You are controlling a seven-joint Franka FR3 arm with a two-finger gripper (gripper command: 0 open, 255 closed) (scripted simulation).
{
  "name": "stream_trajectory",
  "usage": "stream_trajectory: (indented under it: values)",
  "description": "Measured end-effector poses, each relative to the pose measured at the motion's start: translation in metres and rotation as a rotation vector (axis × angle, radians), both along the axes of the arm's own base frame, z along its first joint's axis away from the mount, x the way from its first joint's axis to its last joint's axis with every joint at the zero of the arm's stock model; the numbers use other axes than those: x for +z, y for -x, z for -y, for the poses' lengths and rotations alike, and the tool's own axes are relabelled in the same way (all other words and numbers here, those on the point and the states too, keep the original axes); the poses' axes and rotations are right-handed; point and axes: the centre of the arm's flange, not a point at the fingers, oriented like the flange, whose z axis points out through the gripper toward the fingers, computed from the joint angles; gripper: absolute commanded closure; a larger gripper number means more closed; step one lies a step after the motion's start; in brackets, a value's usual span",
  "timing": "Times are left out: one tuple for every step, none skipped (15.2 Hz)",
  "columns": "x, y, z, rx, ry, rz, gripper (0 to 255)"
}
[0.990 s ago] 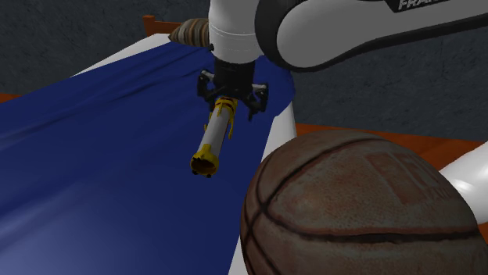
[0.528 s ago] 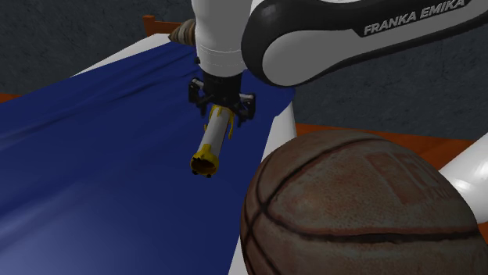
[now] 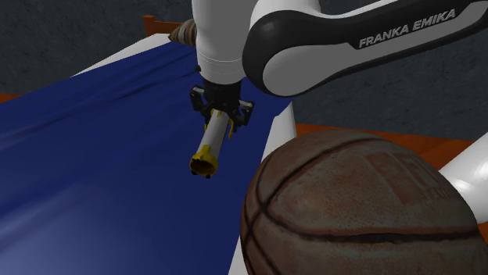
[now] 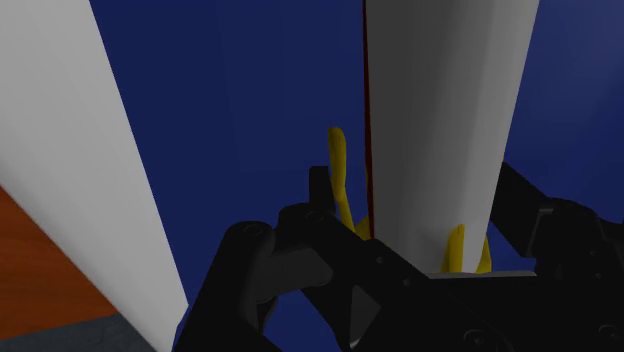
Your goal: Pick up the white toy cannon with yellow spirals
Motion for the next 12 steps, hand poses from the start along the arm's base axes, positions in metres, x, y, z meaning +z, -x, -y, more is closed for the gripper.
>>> stream_trajectory:
  values:
    - [0.000,0.000,0.000,0.000,0.000,0.000,255]
    - [0.000,0.000,0.000,0.000,0.000,0.001,255]
    - [0.000,0.000,0.000,0.000,-0.001,0.001,255]
    - [0.000,0.000,0.000,0.000,-0.001,0.002,255]
    - [0.000,0.000,0.000,0.000,0.001,0.000,255]
    - [0.002,0.000,0.000,-0.001,0.001,-0.002,255]
    - [0.005,0.000,0.000,-0.001,0.001,-0.003,255]
    - [0.010,-0.001,0.000,-0.001,0.001,-0.003,255]
    - [0.015,-0.002,-0.001,-0.001,0.001,-0.003,255]
    - [0.019,-0.001,-0.001,-0.002,0.001,-0.003,255]
    - [0.024,0.000,0.000,-0.001,0.001,-0.003,255]
    - [0.030,0.000,-0.001,-0.001,0.001,-0.003,255]
